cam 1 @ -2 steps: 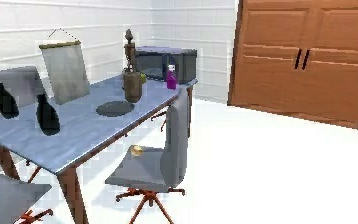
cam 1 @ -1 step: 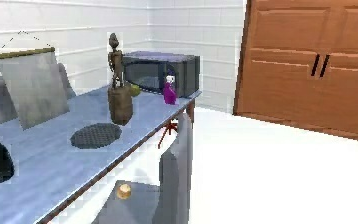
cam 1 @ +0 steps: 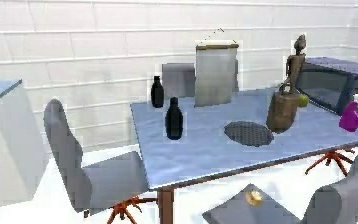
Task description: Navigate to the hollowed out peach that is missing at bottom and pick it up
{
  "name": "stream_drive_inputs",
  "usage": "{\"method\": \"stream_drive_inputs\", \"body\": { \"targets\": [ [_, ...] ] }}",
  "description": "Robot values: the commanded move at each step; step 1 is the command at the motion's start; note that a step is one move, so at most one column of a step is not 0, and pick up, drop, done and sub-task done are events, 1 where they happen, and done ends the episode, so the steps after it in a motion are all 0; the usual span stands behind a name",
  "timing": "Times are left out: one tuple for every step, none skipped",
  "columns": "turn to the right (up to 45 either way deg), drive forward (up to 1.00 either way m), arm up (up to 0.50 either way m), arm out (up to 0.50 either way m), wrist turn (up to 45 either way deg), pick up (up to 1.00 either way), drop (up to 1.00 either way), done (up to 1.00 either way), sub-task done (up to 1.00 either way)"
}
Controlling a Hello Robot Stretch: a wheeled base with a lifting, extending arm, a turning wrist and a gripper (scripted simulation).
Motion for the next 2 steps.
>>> {"method": "stream_drive_inputs", "body": {
  "targets": [
    [-45.0,0.0,0.0,0.0,0.0,0.0,0.0,0.0,0.0],
    [-15.0,0.0,0.0,0.0,0.0,0.0,0.0,0.0,0.0]
  ]
}}
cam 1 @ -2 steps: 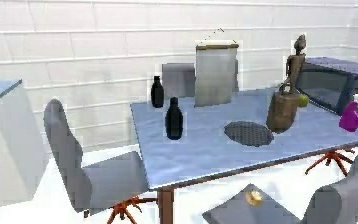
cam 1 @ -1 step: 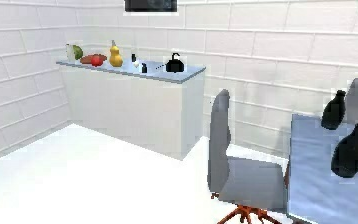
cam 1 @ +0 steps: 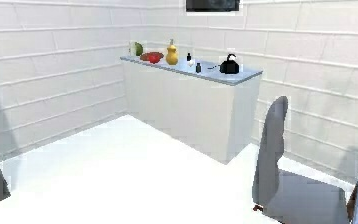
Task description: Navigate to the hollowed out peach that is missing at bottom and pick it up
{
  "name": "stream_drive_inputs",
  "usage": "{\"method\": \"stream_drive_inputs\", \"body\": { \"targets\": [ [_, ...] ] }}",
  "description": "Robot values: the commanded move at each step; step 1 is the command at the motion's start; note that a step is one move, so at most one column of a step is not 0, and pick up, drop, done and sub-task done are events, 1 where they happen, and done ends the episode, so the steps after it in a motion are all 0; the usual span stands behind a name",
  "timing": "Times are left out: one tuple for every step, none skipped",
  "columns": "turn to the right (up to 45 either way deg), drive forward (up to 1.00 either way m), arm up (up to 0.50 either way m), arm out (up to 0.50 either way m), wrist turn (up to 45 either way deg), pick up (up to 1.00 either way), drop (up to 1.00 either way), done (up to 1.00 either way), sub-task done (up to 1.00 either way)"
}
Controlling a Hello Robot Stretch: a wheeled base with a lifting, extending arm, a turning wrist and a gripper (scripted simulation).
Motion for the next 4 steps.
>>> {"method": "stream_drive_inputs", "body": {
  "targets": [
    [-3.0,0.0,0.0,0.0,0.0,0.0,0.0,0.0,0.0],
    [45.0,0.0,0.0,0.0,0.0,0.0,0.0,0.0,0.0],
    [27.0,0.0,0.0,0.0,0.0,0.0,0.0,0.0,0.0],
    [0.0,0.4,0.0,0.0,0.0,0.0,0.0,0.0,0.0]
  ]
}}
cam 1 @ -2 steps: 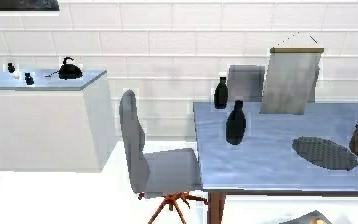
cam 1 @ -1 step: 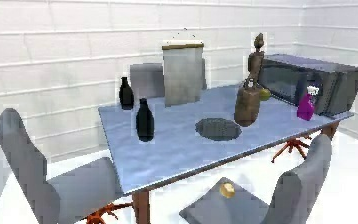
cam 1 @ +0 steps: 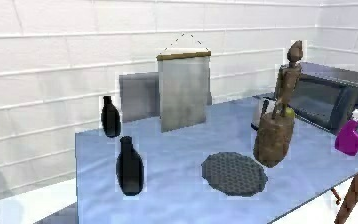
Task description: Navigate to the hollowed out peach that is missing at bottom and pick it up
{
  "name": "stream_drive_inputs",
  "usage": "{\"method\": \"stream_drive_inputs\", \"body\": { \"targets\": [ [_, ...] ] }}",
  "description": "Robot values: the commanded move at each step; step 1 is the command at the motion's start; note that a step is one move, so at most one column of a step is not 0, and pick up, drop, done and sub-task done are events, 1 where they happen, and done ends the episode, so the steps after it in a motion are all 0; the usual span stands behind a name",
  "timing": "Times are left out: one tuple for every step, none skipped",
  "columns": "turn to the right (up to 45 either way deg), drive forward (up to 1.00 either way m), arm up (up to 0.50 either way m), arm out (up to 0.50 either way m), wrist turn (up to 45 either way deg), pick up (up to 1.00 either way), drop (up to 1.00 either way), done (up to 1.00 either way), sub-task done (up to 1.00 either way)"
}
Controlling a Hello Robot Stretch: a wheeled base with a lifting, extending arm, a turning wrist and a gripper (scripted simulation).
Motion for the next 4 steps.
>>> {"method": "stream_drive_inputs", "body": {
  "targets": [
    [-45.0,0.0,0.0,0.0,0.0,0.0,0.0,0.0,0.0],
    [-12.0,0.0,0.0,0.0,0.0,0.0,0.0,0.0,0.0],
    [0.0,0.0,0.5,0.0,0.0,0.0,0.0,0.0,0.0],
    [0.0,0.0,0.1,0.0,0.0,0.0,0.0,0.0,0.0]
  ]
}}
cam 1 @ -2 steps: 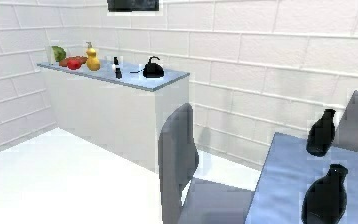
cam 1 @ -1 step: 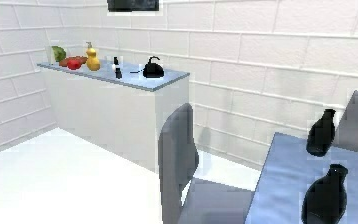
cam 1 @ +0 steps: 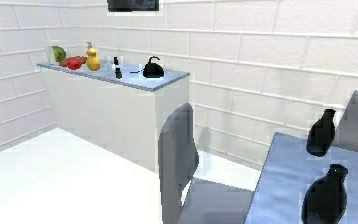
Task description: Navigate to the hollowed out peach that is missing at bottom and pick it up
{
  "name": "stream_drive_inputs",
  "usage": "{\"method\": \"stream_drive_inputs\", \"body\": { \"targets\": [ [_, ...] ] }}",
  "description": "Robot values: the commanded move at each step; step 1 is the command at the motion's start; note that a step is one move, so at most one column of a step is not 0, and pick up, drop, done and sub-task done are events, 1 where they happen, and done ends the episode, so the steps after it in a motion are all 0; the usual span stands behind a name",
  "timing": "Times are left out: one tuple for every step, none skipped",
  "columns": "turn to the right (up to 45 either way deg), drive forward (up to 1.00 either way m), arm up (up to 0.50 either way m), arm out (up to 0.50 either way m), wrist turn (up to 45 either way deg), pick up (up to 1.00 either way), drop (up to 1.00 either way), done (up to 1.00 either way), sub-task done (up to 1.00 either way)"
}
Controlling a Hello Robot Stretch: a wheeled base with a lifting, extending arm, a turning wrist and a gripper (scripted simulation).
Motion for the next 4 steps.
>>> {"method": "stream_drive_inputs", "body": {
  "targets": [
    [0.0,0.0,0.0,0.26,0.0,0.0,0.0,0.0,0.0],
    [0.0,0.0,0.0,0.26,0.0,0.0,0.0,0.0,0.0],
    [0.0,0.0,0.1,0.0,0.0,0.0,0.0,0.0,0.0],
    [0.0,0.0,0.0,0.26,0.0,0.0,0.0,0.0,0.0]
  ]
}}
